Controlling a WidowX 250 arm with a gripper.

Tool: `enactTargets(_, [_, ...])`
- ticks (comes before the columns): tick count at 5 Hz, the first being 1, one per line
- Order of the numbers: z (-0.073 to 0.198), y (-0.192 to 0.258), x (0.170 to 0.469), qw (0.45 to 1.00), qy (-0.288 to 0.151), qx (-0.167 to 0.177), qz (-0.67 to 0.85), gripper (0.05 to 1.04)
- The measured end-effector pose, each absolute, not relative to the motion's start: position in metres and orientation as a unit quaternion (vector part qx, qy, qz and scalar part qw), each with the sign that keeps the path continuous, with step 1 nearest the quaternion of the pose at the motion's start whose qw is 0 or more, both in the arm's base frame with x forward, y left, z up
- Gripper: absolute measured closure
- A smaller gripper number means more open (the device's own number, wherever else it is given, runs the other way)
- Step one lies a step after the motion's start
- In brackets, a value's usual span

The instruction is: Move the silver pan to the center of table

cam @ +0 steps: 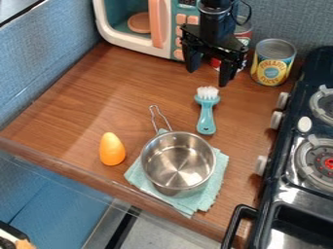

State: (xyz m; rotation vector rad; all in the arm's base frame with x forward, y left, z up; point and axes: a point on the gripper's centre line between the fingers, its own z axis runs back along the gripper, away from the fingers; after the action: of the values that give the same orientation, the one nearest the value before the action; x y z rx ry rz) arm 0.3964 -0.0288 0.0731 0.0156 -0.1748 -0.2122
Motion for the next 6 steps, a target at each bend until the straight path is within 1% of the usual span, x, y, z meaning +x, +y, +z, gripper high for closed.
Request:
enactTargets(1, [0.056, -0.029, 0.392, 0.992, -0.065, 0.006, -0.106, 0.083])
enactTargets(2, [0.045, -0.042, 0.367, 0.992, -0.050, 0.002, -0.119, 0.083])
enactTargets(3, [0.066, -0.067, 0.348, 0.988, -0.096, -0.011, -0.122, 0.083])
enactTargets(4, [0.065, -0.084, 0.335, 0.989, -0.104, -0.021, -0.108, 0.083])
enactTargets(5, [0.057, -0.098, 0.313, 0.993, -0.089, -0.034, -0.064, 0.083])
enactTargets(6, [0.049, -0.100, 0.292, 0.996, -0.076, -0.035, -0.032, 0.083])
